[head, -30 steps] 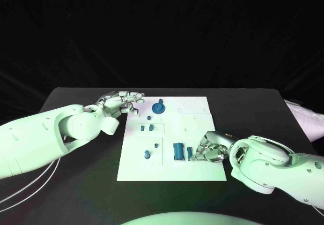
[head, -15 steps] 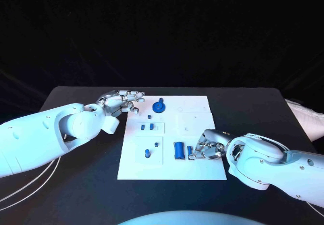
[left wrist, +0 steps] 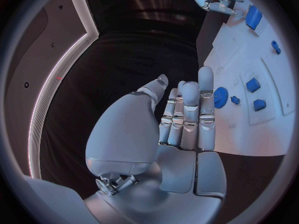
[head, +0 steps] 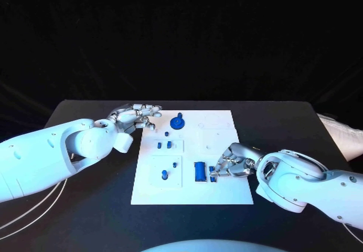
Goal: Assemble the parts on the task board
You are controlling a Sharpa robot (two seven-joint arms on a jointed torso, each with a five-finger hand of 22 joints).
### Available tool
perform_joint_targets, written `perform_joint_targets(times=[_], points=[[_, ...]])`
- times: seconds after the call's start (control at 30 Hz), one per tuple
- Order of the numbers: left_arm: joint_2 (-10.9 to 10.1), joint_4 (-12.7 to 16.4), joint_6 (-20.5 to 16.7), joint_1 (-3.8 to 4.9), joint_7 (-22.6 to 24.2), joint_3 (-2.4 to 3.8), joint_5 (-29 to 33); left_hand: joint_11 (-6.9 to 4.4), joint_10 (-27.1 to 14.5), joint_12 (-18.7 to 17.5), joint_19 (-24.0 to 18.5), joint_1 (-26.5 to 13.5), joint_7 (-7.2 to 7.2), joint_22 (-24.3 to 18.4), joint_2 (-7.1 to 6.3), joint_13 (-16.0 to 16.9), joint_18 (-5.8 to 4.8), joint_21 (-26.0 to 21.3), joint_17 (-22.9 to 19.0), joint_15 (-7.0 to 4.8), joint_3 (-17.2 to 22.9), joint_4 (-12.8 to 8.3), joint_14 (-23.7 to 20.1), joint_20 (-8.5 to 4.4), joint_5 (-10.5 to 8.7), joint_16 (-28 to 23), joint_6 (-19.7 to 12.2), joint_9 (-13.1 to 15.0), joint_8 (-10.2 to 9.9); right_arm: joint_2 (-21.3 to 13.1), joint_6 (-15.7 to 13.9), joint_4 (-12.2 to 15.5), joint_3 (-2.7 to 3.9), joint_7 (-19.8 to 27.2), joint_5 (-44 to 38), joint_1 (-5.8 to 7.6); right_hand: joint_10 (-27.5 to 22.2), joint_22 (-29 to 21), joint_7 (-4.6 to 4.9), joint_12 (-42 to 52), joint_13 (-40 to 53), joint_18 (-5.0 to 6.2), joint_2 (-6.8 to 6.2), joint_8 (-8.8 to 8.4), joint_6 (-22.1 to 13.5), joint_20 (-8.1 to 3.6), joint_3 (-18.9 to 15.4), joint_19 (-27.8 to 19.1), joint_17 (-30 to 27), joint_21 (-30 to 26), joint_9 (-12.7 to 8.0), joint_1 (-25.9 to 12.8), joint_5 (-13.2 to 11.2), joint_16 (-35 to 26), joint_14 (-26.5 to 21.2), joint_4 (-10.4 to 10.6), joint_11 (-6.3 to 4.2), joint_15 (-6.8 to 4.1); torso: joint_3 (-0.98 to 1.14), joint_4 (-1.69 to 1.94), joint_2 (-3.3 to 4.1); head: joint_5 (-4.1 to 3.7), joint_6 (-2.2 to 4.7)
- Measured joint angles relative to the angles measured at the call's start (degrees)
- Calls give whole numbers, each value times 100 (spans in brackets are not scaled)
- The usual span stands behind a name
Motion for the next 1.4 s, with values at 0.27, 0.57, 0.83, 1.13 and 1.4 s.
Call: perform_joint_targets(times=[0.27, 0.57, 0.83, 1.13, 1.4], points=[[104, -125, -100, -10, 185, -3, 93, 1, -103, 97, -791, -36, -17, -360, -36, -12, 1, -674, -795, 85, -255, 45, -1016, 106, 0, -1019, 16, 0, 114, 128, -327, -942, 9, 1600, 2185, 525, -1038, -2912, 245, -2288, -1634, 499, 421, -68, -487, 174, 125, -1457, -2679, -2372, -64, 890, 0, -3372, -738, -405, 204, 217, -42, 10, -134, -88, 168], [512, -789, -176, -88, 679, 1, 297, 163, -101, -569, -2224, 204, -137, -1499, 8, -467, 1, -2181, -2061, 494, -118, 54, -1638, 576, 0, -3651, -9, -10, -43, 876, 91, -2529, 20, 3527, 4643, 725, -1277, -4383, 427, -4286, -4404, 499, 519, -112, -806, 591, 770, -2200, -3843, -4554, -616, 1787, -48, -5592, -1651, -694, 592, 627, -102, 24, -397, -198, 584], [889, -1333, -417, -122, 1047, 2, 443, 320, -155, -1193, -2645, 204, -195, -2382, 8, -492, 1, -2867, -2688, 652, -173, -10, -1668, 884, 21, -4907, -8, -15, -362, 1599, 270, -3655, 82, 4339, 5897, 733, -1633, -5421, 470, -4329, -5857, 546, 395, -112, -998, 890, 1114, -2121, -4136, -5968, -1240, 1574, -121, -6462, -1714, -929, 742, 897, -96, -1, -591, -185, 845], [902, -1326, -578, -159, 1119, 4, 473, 170, -1474, -1592, -3648, -1492, -402, -3106, 267, -710, -93, -3190, -3099, 535, -599, -186, -2798, 574, -167, -5379, -1187, -242, -689, 1709, 240, -3746, 100, 4475, 6160, 702, -2802, -5827, 320, -4543, -6411, 406, 386, -324, -2056, 662, 1022, -2956, -5053, -6478, -1608, -271, -322, -6998, -3305, -1207, 625, 617, -76, -27, -649, -135, 880], [761, -774, -1017, -348, 1199, 51, 385, -49, -2724, -1688, -4504, -3180, -697, -3591, 551, -812, -268, -3277, -3325, 277, -930, -262, -3909, 231, -245, -5616, -2361, -348, -780, 1652, -217, -3158, 156, 4560, 6329, 515, -4093, -6023, 99, -4630, -6548, 229, 358, -401, -3208, 416, 899, -4194, -5616, -6783, -1901, -2036, -540, -7083, -4649, -1271, 343, 440, 6, -203, -806, 115, 955]])
